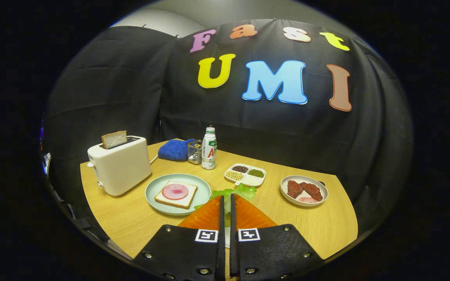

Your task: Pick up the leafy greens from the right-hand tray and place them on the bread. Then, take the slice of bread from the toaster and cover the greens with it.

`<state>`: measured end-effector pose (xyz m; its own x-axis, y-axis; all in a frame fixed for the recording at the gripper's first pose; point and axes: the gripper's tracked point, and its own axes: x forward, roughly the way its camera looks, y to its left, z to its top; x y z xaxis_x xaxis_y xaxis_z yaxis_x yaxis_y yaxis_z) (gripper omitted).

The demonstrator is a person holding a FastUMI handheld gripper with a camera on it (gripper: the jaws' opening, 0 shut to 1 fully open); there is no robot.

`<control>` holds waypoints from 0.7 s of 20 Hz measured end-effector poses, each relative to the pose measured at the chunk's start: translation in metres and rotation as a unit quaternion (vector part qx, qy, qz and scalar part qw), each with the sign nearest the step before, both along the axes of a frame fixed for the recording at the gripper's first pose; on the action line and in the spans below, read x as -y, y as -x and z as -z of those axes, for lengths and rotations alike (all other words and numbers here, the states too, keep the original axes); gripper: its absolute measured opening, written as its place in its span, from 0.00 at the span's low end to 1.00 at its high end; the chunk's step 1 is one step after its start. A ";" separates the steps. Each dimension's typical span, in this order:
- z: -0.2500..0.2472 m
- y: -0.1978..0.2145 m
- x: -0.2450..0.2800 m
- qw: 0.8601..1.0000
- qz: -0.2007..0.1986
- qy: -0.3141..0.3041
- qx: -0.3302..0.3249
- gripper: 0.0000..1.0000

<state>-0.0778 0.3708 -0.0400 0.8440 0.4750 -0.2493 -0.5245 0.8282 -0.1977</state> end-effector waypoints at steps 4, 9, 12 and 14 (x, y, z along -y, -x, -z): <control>0.001 -0.002 -0.018 1.000 -0.013 0.004 -0.006 0.05; 0.002 -0.008 -0.052 0.999 -0.036 0.004 -0.016 0.05; 0.005 -0.010 -0.073 0.999 -0.049 0.004 -0.017 0.05; 0.007 -0.012 -0.089 0.998 -0.059 0.004 -0.021 0.05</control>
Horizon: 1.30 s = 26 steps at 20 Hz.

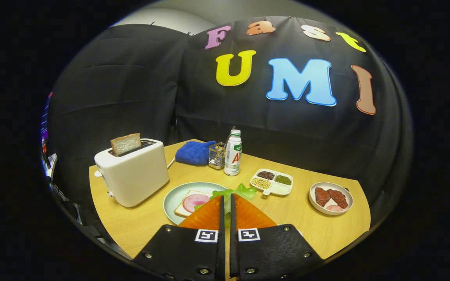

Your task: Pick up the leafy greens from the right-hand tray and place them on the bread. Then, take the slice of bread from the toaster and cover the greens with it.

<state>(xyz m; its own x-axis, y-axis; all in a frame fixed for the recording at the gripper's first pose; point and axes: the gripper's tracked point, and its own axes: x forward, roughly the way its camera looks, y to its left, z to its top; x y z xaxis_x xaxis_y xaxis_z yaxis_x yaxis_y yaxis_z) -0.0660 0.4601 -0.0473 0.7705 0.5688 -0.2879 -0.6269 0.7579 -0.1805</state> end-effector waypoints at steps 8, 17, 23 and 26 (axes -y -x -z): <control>0.020 -0.006 -0.047 0.999 -0.026 -0.011 -0.024 0.05; 0.034 -0.022 -0.071 0.998 -0.012 -0.047 -0.035 0.05; 0.058 -0.029 -0.089 0.997 -0.023 -0.047 -0.054 0.05; 0.084 -0.037 -0.083 0.996 -0.015 -0.032 -0.078 0.05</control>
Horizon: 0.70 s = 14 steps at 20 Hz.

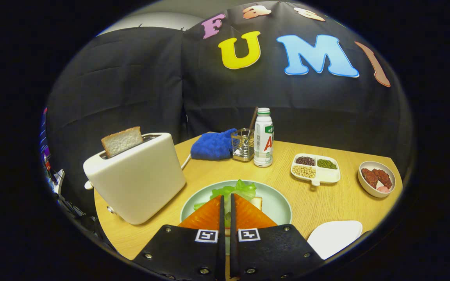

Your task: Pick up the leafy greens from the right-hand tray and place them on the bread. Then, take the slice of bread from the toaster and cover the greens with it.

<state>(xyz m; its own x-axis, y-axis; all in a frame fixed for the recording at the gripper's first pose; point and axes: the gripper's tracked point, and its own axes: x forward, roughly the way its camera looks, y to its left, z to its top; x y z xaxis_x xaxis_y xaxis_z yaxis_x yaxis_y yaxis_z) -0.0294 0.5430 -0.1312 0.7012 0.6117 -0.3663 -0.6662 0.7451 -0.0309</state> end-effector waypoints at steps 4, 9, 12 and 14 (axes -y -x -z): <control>0.008 -0.005 0.010 1.000 0.012 0.010 0.000 0.11; -0.001 -0.006 0.024 0.999 0.028 -0.020 0.000 0.23; -0.012 -0.007 0.034 0.999 0.035 -0.033 0.016 0.55; -0.015 -0.007 0.039 0.998 0.040 -0.024 0.032 0.56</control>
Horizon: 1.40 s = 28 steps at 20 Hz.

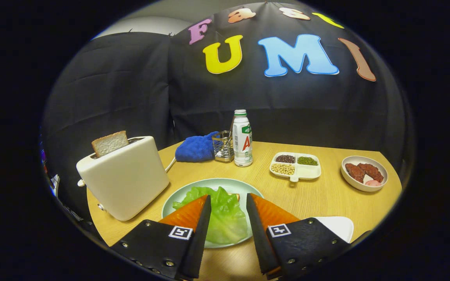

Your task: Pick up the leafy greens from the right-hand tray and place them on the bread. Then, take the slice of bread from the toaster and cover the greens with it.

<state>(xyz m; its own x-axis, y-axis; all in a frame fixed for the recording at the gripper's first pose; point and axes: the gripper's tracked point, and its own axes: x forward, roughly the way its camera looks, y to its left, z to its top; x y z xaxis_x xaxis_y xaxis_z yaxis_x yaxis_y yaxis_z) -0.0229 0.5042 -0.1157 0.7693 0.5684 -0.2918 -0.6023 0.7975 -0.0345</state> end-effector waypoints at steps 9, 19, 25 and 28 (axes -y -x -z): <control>-0.034 0.052 -0.031 0.997 -0.013 -0.016 0.070 0.56; -0.052 0.094 -0.085 0.995 -0.018 -0.059 0.075 0.56; -0.070 0.129 -0.141 0.992 -0.049 -0.074 0.084 0.56; -0.072 0.144 -0.168 0.991 -0.058 -0.063 0.099 0.56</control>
